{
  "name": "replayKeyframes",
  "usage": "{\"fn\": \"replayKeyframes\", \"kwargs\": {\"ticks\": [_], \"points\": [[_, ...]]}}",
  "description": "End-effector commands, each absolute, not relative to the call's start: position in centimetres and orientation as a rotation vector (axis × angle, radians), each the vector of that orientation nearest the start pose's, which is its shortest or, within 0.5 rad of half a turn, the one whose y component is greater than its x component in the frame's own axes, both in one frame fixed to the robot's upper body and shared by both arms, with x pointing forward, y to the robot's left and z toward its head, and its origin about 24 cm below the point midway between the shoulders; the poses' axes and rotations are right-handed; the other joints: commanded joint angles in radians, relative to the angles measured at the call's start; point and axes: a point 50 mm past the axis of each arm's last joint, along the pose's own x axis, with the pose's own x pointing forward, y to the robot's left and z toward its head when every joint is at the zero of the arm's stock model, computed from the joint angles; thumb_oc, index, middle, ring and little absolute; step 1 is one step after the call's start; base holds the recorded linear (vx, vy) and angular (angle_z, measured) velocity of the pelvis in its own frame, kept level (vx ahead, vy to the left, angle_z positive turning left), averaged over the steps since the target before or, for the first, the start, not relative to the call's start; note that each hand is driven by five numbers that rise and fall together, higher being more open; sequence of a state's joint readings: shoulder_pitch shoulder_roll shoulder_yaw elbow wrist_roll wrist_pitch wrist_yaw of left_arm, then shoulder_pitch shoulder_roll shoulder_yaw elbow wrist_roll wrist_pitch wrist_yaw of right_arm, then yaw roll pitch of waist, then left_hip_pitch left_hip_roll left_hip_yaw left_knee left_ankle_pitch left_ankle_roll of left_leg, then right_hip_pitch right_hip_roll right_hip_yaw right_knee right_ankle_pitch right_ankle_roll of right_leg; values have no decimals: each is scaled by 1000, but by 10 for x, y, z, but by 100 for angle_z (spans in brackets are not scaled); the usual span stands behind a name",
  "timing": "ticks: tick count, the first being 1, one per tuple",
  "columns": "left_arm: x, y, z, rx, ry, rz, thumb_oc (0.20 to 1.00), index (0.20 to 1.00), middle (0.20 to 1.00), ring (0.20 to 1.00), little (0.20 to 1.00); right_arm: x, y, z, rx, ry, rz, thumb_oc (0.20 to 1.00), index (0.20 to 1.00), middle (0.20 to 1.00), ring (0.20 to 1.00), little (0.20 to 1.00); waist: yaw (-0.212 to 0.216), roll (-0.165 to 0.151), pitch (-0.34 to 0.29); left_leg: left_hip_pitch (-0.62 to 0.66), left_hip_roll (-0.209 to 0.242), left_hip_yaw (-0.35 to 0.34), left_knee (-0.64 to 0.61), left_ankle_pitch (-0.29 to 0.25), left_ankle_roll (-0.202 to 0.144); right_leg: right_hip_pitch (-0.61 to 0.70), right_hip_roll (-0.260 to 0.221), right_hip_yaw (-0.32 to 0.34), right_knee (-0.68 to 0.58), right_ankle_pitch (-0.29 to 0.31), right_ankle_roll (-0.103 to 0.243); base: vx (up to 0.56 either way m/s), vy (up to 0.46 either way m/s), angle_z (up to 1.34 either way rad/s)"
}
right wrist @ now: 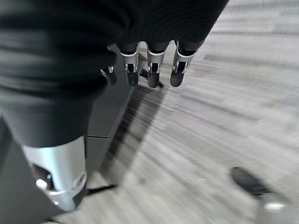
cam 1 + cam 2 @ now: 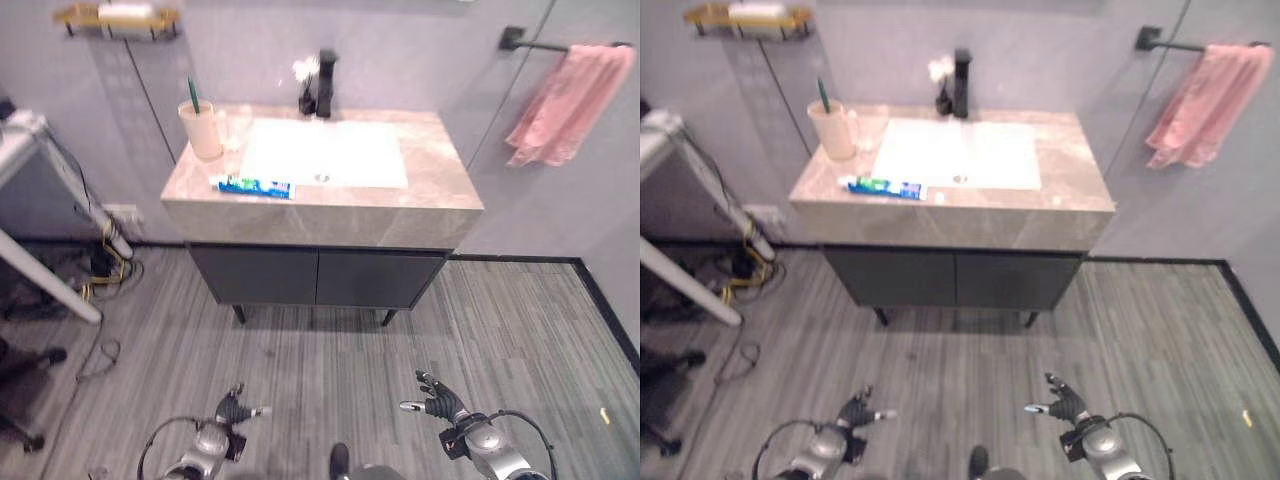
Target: Put brush and paste in cup on sink, flatten towel.
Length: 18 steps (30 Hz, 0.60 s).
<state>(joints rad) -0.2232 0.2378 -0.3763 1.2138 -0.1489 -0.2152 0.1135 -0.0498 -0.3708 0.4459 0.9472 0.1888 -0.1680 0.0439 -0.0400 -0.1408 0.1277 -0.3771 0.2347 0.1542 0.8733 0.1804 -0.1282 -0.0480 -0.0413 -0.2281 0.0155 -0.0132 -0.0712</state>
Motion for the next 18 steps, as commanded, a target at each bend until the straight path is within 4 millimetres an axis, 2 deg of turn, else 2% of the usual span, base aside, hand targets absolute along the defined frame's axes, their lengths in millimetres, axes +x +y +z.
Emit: {"fn": "replayKeyframes", "kwargs": {"ticks": [1,2,3,4,5,6,7,8,10,11,12,13,16,17,18], "points": [[200,209,-118,395,726,-16,1000,1000,1000,1000,1000,176,-225,-112,-412,735,217,1000,1000,1000,1000,1000,-27,52,5,218,-104,92,-647,-54,28,-11,-70,95,25,122,165,459,147,38],[198,208,-120,399,729,-20,1000,1000,1000,1000,1000,176,-223,-113,-418,735,227,1000,1000,1000,1000,1000,-13,63,0,213,-103,80,-786,-25,28,5,-70,105,14,115,174,520,208,-35],[197,208,-120,400,730,-21,1000,1000,1000,1000,1000,175,-221,-114,-430,737,241,1000,1000,1000,1000,1000,8,78,3,188,-94,36,-890,43,22,29,-61,117,5,104,174,499,217,-72],[196,207,-121,401,732,-17,1000,1000,1000,1000,1000,176,-218,-115,-449,736,260,1000,1000,1000,1000,1000,23,93,-4,139,-76,-3,-961,75,-3,51,-54,133,-7,88,175,485,191,-144],[194,208,-122,400,737,-14,1000,1000,1000,1000,1000,178,-217,-114,-459,728,267,1000,1000,1000,1000,1000,24,93,-10,100,-66,-15,-961,75,-15,61,-63,139,-12,80,179,1110,526,-149],[172,216,-133,377,823,15,1000,1000,1000,1000,1000,175,-207,-121,-462,761,305,1000,1000,1000,1000,1000,74,120,-53,125,-85,-42,-961,109,3,159,-84,207,7,5,195,1053,541,-141],[172,217,-132,377,822,21,1000,1000,1000,1000,1000,173,-206,-122,-461,770,302,1000,1000,1000,1000,1000,76,116,-57,139,-105,-37,-960,103,11,177,-105,213,18,2,199,927,502,-76],[172,217,-132,378,822,21,1000,1000,1000,1000,1000,173,-206,-122,-460,770,302,1000,1000,1000,1000,1000,76,114,-56,141,-108,-36,-960,102,12,179,-107,213,18,1,200,280,183,-67],[175,224,-129,369,799,62,1000,1000,1000,1000,1000,172,-200,-124,-423,769,291,1000,1000,1000,1000,1000,79,100,-67,156,-149,-24,-942,72,45,174,-144,236,75,34,214,315,264,-70],[177,230,-126,374,786,88,1000,1000,1000,1000,1000,177,-192,-122,-423,747,320,1000,1000,1000,1000,1000,84,93,-68,173,-177,-7,-937,48,74,132,-165,252,146,106,226,349,349,-47],[179,234,-124,380,782,98,1000,1000,1000,1000,1000,183,-186,-119,-455,722,362,1000,1000,1000,1000,1000,95,86,-63,181,-193,18,-933,33,91,113,-188,240,180,169,239,433,402,-18],[178,235,-123,369,776,98,1000,1000,1000,1000,1000,187,-184,-115,-476,697,384,1000,1000,1000,1000,1000,101,86,-61,224,-216,36,-940,4,114,84,-209,196,242,261,254,371,329,-10],[175,233,-126,388,800,73,1000,1000,1000,1000,1000,189,-184,-114,-479,691,378,1000,1000,1000,1000,1000,97,93,-48,275,-238,57,-950,-34,148,37,-235,133,375,335,259,278,266,21],[172,231,-129,385,817,59,1000,1000,1000,1000,1000,185,-186,-116,-473,709,379,1000,1000,1000,1000,1000,85,100,-45,300,-249,50,-951,-53,154,27,-202,149,403,314,256,309,209,19],[169,231,-131,378,835,67,1000,1000,1000,1000,1000,182,-186,-119,-465,721,375,1000,1000,1000,1000,1000,72,105,-35,329,-245,51,-961,-60,154,-42,-143,151,385,208,231,432,67,1]]}}
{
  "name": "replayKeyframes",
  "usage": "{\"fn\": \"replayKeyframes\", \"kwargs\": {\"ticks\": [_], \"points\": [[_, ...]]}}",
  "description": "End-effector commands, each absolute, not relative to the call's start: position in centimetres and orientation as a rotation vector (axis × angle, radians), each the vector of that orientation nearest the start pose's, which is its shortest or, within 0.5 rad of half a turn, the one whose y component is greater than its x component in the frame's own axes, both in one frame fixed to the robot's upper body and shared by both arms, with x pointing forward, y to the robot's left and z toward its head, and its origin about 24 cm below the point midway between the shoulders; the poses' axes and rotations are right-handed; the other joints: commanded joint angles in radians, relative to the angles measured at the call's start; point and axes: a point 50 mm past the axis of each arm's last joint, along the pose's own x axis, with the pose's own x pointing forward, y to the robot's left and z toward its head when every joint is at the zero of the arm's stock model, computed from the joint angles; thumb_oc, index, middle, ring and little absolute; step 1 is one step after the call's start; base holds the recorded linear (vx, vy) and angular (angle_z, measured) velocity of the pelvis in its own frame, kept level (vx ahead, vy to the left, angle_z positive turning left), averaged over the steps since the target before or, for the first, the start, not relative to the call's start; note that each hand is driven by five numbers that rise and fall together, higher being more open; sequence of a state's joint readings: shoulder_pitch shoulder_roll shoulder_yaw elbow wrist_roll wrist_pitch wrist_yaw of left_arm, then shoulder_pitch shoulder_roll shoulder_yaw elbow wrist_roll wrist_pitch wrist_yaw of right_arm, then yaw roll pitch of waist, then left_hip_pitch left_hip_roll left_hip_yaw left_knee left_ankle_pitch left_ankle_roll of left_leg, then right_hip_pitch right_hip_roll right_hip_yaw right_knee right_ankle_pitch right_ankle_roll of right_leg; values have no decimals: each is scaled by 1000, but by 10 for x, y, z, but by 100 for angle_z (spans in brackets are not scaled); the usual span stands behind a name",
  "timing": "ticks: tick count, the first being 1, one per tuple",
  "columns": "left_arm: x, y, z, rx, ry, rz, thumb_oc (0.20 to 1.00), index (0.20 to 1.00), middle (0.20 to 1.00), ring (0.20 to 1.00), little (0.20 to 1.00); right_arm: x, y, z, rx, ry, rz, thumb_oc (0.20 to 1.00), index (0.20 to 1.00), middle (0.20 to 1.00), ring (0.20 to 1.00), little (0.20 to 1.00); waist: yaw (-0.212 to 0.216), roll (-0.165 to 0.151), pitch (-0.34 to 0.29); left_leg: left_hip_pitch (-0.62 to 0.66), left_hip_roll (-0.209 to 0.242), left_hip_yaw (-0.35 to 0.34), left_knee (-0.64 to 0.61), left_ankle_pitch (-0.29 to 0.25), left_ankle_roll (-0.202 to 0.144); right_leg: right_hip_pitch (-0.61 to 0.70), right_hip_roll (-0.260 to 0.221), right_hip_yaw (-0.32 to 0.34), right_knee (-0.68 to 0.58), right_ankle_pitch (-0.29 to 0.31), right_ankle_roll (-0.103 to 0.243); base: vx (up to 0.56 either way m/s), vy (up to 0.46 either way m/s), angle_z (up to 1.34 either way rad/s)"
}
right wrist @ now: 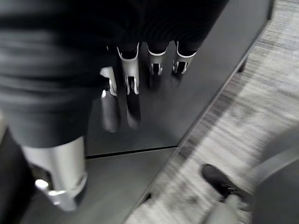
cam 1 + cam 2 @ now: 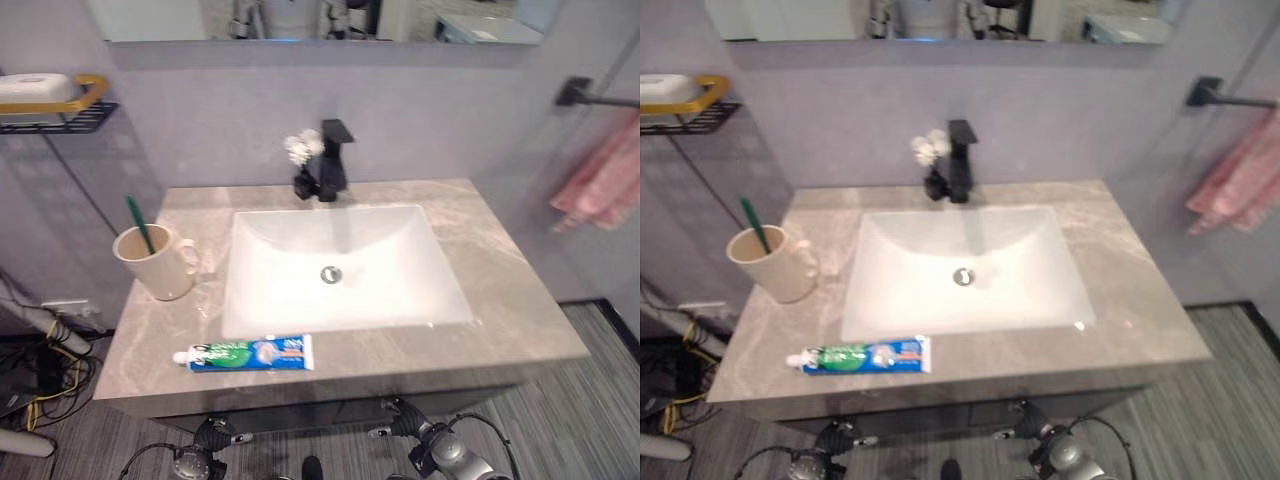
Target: Put brush and paste in cup on sink, flatten towel.
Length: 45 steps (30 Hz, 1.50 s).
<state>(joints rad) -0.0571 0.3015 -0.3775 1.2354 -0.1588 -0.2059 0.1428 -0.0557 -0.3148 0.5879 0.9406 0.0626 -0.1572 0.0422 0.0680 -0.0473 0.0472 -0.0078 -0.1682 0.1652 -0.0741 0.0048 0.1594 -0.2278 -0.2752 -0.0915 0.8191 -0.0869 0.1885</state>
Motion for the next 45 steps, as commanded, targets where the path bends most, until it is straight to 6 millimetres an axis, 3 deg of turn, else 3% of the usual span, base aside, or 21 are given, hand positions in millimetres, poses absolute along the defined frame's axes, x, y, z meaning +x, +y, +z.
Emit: {"fn": "replayKeyframes", "kwargs": {"ticks": [1,2,4,9,10,14,15,17,18,20,24,26,28,30,33,36,41,45], "points": [[168,227,-132,392,843,39,1000,1000,1000,1000,1000,182,-186,-117,-458,707,372,1000,1000,1000,1000,1000,-57,19,52,-7,169,29,-13,94,-151,95,125,-15,-525,183,-46,321,3,-8],[168,227,-132,392,843,39,1000,1000,1000,1000,1000,182,-186,-117,-459,707,372,1000,1000,1000,1000,1000,-56,20,50,-9,171,29,-13,95,-152,94,126,-15,-528,185,-46,288,-96,-7],[169,226,-132,418,838,24,1000,1000,1000,1000,1000,184,-187,-114,-471,690,371,1000,1000,1000,1000,1000,-72,2,62,19,170,8,2,75,-165,113,150,49,-678,184,-40,192,-164,19],[165,226,-134,408,842,33,1000,1000,1000,1000,1000,183,-193,-112,-514,684,395,1000,1000,1000,1000,1000,-60,-10,38,31,190,-10,-3,83,-192,189,169,28,-779,193,-60,97,-222,30],[164,224,-134,407,844,26,1000,1000,1000,1000,1000,183,-197,-112,-520,687,387,1000,1000,1000,1000,1000,-60,-9,43,25,206,-30,5,94,-208,201,183,21,-794,188,-76,78,-310,87],[168,215,-135,417,833,-6,1000,1000,1000,1000,1000,181,-208,-113,-539,705,355,1000,1000,1000,1000,1000,-69,2,66,-30,226,-45,22,124,-241,204,192,-20,-836,193,-85,-49,-236,23],[170,212,-134,423,823,-16,1000,1000,1000,1000,1000,182,-210,-112,-544,701,348,1000,1000,1000,1000,1000,-78,1,75,-52,234,-17,44,128,-245,197,184,-33,-829,196,-86,-148,-115,35],[173,208,-133,438,814,-42,1000,1000,1000,1000,1000,184,-215,-109,-551,693,321,1000,1000,1000,1000,1000,-108,4,77,-47,281,124,98,114,-257,167,170,-60,-810,198,-89,-123,-24,86],[173,208,-133,438,814,-42,1000,1000,1000,1000,1000,184,-215,-109,-551,693,321,1000,1000,1000,1000,1000,-108,4,75,-50,281,124,98,116,-257,164,170,-60,-811,200,-89,-63,-6,72],[174,204,-134,456,811,-70,1000,1000,1000,1000,1000,182,-219,-111,-538,712,293,1000,1000,1000,1000,1000,-108,4,72,-35,222,22,176,49,-245,153,163,-40,-803,212,-90,-59,57,8],[179,202,-131,466,787,-95,1000,1000,1000,1000,1000,178,-220,-115,-510,738,266,1000,1000,1000,1000,1000,-122,20,62,13,197,13,135,21,-227,139,161,-24,-790,225,-79,-29,151,-5],[179,203,-130,487,784,-107,1000,1000,1000,1000,1000,176,-218,-117,-490,750,253,1000,1000,1000,1000,1000,-127,31,52,41,173,17,73,-6,-200,136,149,-1,-784,236,-64,-1,246,24],[180,208,-129,507,776,-106,1000,1000,1000,1000,1000,177,-212,-117,-488,742,274,1000,1000,1000,1000,1000,-127,34,59,57,153,24,16,9,-183,116,133,31,-785,277,-46,-89,326,-38],[182,218,-126,526,774,-82,1000,1000,1000,1000,1000,181,-202,-116,-506,716,324,1000,1000,1000,1000,1000,-125,17,74,41,137,46,-13,22,-175,72,112,64,-816,367,-14,-155,239,-87],[184,225,-124,530,772,-56,1000,1000,1000,1000,1000,187,-194,-113,-512,685,351,1000,1000,1000,1000,1000,-121,14,85,19,150,56,-13,34,-172,40,119,83,-803,366,-7,-111,19,-40],[181,232,-123,537,780,-38,1000,1000,1000,1000,1000,186,-192,-114,-519,690,373,1000,1000,1000,1000,1000,-92,11,79,-8,170,82,-12,47,-171,95,130,56,-778,284,-26,-163,17,-20],[166,241,-127,537,816,-28,1000,1000,1000,1000,1000,185,-195,-115,-551,700,383,1000,1000,1000,1000,1000,-53,-13,30,10,184,97,-13,50,-187,158,108,-21,-853,307,-9,-8,-74,-21],[153,251,-121,594,770,-133,1000,1000,1000,1000,1000,182,-221,-108,-560,700,334,1000,1000,1000,1000,1000,-48,-1,31,25,193,58,-13,60,-199,192,119,-55,-877,279,-16,7,-68,25]]}}
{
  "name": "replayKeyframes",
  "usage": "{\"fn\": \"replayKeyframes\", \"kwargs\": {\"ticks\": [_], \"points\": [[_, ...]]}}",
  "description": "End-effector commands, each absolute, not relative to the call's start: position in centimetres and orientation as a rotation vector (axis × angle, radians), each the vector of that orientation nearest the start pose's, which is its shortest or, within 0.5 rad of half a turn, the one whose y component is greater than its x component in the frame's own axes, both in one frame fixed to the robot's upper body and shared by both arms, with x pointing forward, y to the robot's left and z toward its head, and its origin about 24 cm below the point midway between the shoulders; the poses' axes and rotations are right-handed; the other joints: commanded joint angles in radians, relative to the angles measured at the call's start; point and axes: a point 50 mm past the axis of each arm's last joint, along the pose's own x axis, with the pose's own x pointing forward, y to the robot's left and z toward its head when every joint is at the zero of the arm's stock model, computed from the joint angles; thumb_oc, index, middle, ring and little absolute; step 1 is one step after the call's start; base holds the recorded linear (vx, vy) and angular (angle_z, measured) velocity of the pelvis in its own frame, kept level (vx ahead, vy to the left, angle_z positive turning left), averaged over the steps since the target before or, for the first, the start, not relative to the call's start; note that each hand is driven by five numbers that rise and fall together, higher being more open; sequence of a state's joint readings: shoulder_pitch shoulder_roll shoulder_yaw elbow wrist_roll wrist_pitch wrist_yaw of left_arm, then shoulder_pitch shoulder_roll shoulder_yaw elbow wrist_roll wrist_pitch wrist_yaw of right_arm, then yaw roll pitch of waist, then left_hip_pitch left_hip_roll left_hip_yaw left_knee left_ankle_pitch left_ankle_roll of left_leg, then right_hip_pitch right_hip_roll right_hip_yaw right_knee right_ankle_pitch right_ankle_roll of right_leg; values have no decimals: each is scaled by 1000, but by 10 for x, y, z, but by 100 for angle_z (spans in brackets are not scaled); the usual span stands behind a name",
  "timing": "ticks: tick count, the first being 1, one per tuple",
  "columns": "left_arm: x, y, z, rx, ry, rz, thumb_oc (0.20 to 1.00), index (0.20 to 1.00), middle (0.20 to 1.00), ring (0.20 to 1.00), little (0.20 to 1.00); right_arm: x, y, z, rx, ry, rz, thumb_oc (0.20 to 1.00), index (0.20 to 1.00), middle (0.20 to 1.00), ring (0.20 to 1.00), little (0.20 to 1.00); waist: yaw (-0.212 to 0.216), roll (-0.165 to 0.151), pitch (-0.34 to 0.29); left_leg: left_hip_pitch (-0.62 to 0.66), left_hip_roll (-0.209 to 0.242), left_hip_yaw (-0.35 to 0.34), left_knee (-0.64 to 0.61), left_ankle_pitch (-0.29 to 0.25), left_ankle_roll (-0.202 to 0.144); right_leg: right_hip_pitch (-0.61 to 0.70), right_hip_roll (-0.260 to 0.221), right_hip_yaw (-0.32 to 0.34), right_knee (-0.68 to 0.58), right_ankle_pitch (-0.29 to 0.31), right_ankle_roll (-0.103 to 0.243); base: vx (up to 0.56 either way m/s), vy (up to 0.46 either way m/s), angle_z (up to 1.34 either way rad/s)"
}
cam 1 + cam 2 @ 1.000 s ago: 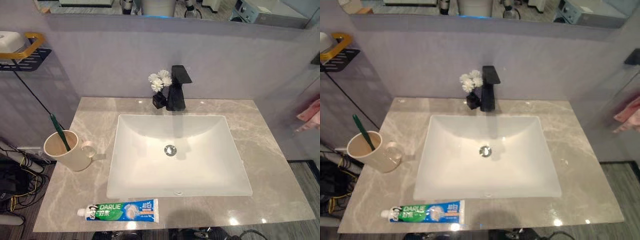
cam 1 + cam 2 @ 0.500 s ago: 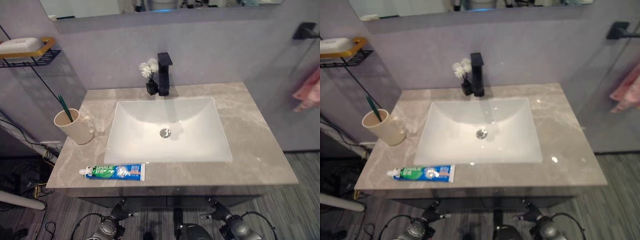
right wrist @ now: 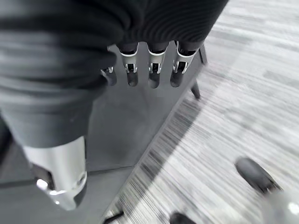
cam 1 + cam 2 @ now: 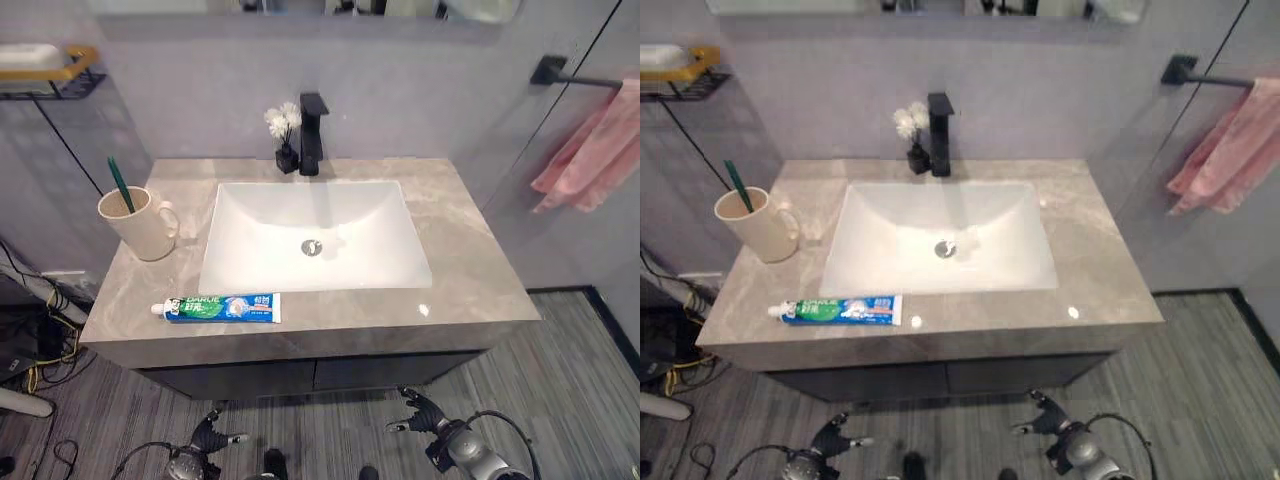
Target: Put brush and paste in cup on sink, flatten towel.
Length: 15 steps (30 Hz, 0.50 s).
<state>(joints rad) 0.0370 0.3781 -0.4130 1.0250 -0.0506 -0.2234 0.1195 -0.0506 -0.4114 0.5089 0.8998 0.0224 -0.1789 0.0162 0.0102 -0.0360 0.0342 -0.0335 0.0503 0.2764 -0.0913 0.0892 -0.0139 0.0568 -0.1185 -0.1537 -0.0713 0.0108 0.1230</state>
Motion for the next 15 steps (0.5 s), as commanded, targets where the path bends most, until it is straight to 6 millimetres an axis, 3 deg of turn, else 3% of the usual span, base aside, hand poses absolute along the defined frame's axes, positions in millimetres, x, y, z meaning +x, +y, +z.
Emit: {"fn": "replayKeyframes", "kwargs": {"ticks": [1,5,6,10,11,14,15], "points": [[146,255,-120,598,778,-148,1000,1000,1000,1000,1000,181,-225,-107,-553,704,326,1000,1000,1000,1000,1000,11,-9,43,52,-25,-58,4,-24,-27,-88,-38,0,11,180,50,6,-42,47],[132,265,-116,604,785,-182,1000,1000,1000,1000,1000,177,-235,-107,-559,723,318,1000,1000,1000,1000,1000,16,2,43,49,-19,-78,4,-17,-33,-81,-39,-20,13,173,47,0,-25,11],[122,275,-113,621,795,-186,1000,1000,1000,1000,1000,177,-240,-107,-577,735,318,1000,1000,1000,1000,1000,24,10,45,45,-19,-89,4,-13,-37,-75,-39,-32,14,168,46,-5,-23,11],[116,293,-103,679,777,-148,1000,1000,1000,1000,1000,177,-244,-106,-579,737,300,1000,1000,1000,1000,1000,45,18,47,35,-18,-118,4,-4,-41,-69,-42,-60,16,160,46,-11,-27,33],[110,304,-94,706,760,-139,1000,1000,1000,1000,1000,176,-246,-107,-577,740,281,1000,1000,1000,1000,1000,58,22,46,26,-19,-140,4,1,-44,-62,-46,-82,18,154,47,-5,-49,55],[121,323,-52,778,603,-121,1000,1000,1000,1000,1000,169,-250,-113,-587,782,266,1000,1000,1000,1000,1000,98,31,43,12,-23,-188,4,11,-50,-41,-53,-131,13,147,48,5,-49,85],[128,331,-28,814,504,-80,1000,1000,1000,1000,1000,166,-248,-115,-584,786,257,1000,1000,1000,1000,1000,117,33,41,7,-25,-207,4,13,-54,-28,-56,-153,5,146,49,12,-57,90]]}}
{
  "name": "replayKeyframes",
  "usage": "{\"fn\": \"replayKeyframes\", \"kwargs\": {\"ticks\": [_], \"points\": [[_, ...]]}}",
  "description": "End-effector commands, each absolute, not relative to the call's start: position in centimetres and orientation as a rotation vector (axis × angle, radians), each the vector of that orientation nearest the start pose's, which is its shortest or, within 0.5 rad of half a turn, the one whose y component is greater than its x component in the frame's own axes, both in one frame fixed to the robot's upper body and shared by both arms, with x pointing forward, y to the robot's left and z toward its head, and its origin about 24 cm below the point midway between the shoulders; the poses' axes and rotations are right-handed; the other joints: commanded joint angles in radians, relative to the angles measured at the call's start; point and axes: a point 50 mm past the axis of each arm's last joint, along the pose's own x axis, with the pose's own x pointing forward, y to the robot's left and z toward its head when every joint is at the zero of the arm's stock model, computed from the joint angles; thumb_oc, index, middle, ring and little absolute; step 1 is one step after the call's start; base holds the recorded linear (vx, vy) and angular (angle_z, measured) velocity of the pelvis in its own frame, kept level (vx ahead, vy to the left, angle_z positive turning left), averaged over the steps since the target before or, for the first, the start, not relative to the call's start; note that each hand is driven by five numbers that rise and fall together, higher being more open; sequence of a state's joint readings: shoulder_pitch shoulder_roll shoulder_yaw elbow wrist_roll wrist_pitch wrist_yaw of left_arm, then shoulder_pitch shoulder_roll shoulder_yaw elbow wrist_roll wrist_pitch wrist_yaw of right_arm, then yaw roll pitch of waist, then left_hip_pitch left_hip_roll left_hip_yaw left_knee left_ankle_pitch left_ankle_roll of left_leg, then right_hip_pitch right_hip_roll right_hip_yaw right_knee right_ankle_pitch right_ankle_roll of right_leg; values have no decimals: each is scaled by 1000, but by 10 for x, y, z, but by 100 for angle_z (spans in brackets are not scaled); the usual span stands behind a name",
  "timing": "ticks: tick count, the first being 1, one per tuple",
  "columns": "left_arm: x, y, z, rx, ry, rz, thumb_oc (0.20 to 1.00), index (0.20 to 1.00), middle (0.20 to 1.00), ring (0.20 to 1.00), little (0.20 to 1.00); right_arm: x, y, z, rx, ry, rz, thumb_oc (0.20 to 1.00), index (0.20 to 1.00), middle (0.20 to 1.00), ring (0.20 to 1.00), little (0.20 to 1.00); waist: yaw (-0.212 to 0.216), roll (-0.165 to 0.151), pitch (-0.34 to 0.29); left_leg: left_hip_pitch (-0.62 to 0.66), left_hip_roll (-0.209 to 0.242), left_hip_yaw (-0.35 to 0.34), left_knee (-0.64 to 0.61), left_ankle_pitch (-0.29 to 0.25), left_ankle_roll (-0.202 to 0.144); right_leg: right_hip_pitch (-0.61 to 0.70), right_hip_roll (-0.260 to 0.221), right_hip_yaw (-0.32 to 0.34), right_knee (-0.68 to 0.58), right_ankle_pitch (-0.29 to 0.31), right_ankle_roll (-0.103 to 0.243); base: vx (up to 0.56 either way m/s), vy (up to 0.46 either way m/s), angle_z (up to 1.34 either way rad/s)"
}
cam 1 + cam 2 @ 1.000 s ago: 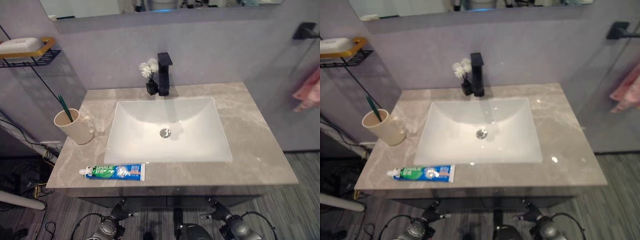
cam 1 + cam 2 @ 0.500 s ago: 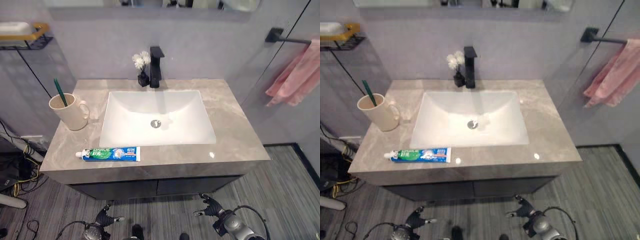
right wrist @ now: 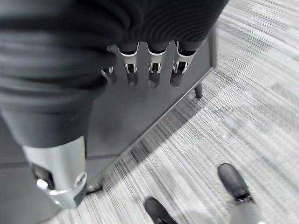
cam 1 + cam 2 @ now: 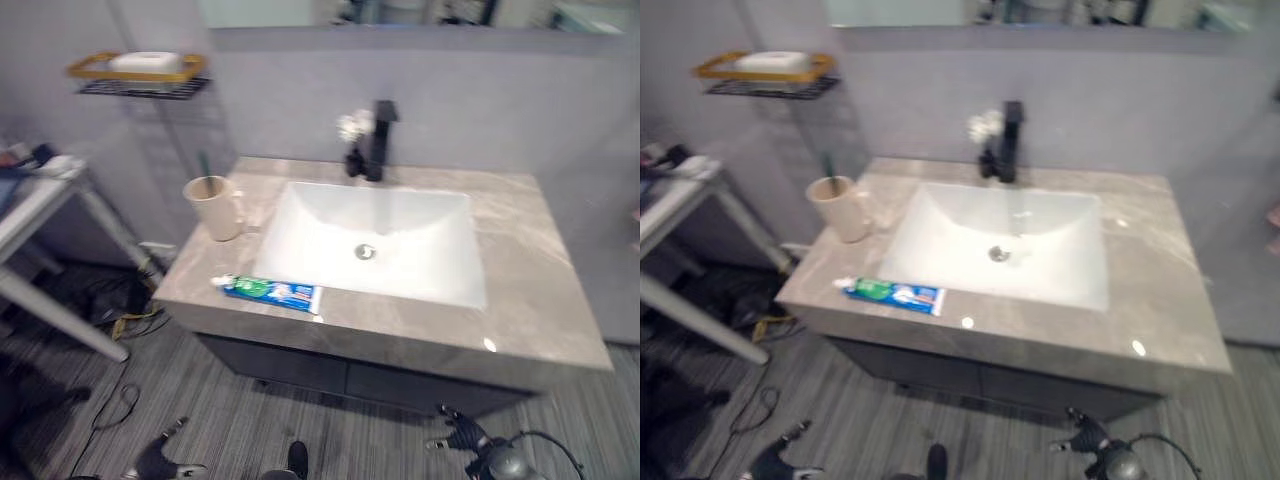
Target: Put brush and paste in cup on sink, flatten towel.
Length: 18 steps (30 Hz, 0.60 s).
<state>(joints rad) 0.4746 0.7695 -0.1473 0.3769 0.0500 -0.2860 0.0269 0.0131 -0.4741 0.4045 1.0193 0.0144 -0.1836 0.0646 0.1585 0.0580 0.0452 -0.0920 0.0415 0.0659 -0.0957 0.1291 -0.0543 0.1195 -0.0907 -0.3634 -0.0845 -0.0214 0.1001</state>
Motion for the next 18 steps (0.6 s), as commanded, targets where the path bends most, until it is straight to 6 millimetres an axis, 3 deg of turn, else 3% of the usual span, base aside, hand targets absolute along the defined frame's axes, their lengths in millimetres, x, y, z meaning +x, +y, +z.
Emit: {"fn": "replayKeyframes", "kwargs": {"ticks": [1,3,5,6,8,18], "points": [[141,332,-3,835,372,-40,1000,1000,1000,1000,1000,161,-246,-119,-568,802,249,1000,1000,1000,1000,1000,-22,-63,25,61,-17,-9,8,-24,-19,-80,-86,38,9,178,73,14,-53,45],[164,329,31,877,184,13,1000,1000,1000,1000,1000,155,-240,-121,-568,805,283,1000,1000,1000,1000,1000,-15,-64,23,55,-16,-15,8,-23,-26,-75,-89,25,4,176,75,1,-31,50],[172,327,48,904,100,37,1000,1000,1000,1000,1000,153,-240,-122,-582,805,299,1000,1000,1000,1000,1000,-19,-65,21,55,-15,-17,8,-24,-29,-72,-89,24,2,175,75,-2,-6,26],[186,326,71,925,-10,64,1000,1000,1000,1000,1000,153,-239,-120,-611,791,312,1000,1000,1000,1000,1000,-36,-62,16,62,-12,-5,8,-29,-29,-73,-87,39,1,176,74,3,8,-18],[197,322,88,946,-89,70,1000,1000,1000,1000,1000,153,-238,-120,-618,797,323,1000,1000,1000,1000,1000,-55,-59,18,72,-8,22,8,-34,-27,-82,-83,69,-1,180,73,-7,18,-27],[226,318,121,1000,-186,14,1000,1000,1000,1000,1000,136,-260,-120,-609,852,235,1000,1000,1000,1000,1000,-118,-34,17,115,0,116,8,-68,-21,-118,-80,180,-3,198,78,10,32,-48]]}}
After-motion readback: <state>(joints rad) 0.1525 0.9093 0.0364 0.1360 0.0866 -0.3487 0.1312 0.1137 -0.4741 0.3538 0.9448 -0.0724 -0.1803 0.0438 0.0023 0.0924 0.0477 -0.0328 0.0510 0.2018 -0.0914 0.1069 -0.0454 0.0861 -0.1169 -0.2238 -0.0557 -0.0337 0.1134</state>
